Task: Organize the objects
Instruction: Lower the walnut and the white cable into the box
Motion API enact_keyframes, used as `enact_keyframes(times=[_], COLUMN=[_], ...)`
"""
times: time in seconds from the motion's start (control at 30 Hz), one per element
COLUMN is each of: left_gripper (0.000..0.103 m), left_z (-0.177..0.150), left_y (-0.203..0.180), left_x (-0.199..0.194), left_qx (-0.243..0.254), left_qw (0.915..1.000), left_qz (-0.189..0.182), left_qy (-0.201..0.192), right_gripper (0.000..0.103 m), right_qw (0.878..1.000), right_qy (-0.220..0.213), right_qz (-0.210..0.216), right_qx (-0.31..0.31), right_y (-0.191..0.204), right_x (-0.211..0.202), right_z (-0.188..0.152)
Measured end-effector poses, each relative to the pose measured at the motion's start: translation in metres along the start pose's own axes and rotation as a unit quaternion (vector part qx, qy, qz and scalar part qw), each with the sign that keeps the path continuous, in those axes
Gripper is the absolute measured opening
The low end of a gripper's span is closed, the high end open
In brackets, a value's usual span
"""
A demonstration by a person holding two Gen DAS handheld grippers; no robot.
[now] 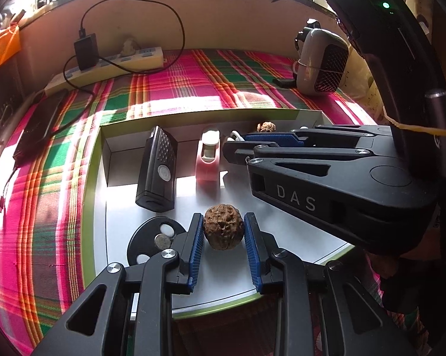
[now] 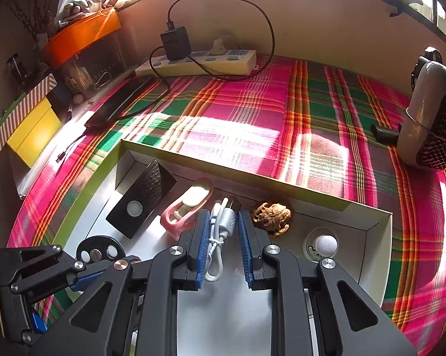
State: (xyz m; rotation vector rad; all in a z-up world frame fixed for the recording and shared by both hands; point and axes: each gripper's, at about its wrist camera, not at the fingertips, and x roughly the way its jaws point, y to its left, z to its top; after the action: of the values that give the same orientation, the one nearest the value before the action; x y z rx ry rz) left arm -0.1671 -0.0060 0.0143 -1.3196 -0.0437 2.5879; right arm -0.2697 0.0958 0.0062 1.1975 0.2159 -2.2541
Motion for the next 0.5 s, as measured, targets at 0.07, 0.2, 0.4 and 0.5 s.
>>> enact_keyframes(times=[0.07, 0.2, 0.4, 0.5], left_gripper=[0.025, 0.025, 0.025, 0.025], left_z=[0.0003, 0.0006, 0.0008, 0.0009], left_y=[0.0, 0.0002, -0.0006, -0.0008], left_x=[0.0, 0.0001, 0.0008, 0.001], left_qx=[-0.001, 0.0, 0.0, 0.001], left_qw=[1.0, 1.0, 1.0, 1.0], left_qz=[0.0, 0.0, 0.002, 0.003], left_qy=[0.0, 0.0, 0.001, 0.001], right_gripper=[0.021, 0.021, 0.021, 0.021], right_qw=[1.0, 1.0, 1.0, 1.0], right_qy=[0.002, 0.003, 0.01, 0.01], right_qz=[-0.001, -0.005, -0.01, -0.009], right_qx=[-0.001, -0.005, -0.005, -0.005], right_y=[0.0003, 0.0013, 0.0016, 0.0012], right_x=[0.0011, 0.0022, 0.0046, 0.0048], right_z=[-0.0002, -0.0002, 0.0003, 0.0004])
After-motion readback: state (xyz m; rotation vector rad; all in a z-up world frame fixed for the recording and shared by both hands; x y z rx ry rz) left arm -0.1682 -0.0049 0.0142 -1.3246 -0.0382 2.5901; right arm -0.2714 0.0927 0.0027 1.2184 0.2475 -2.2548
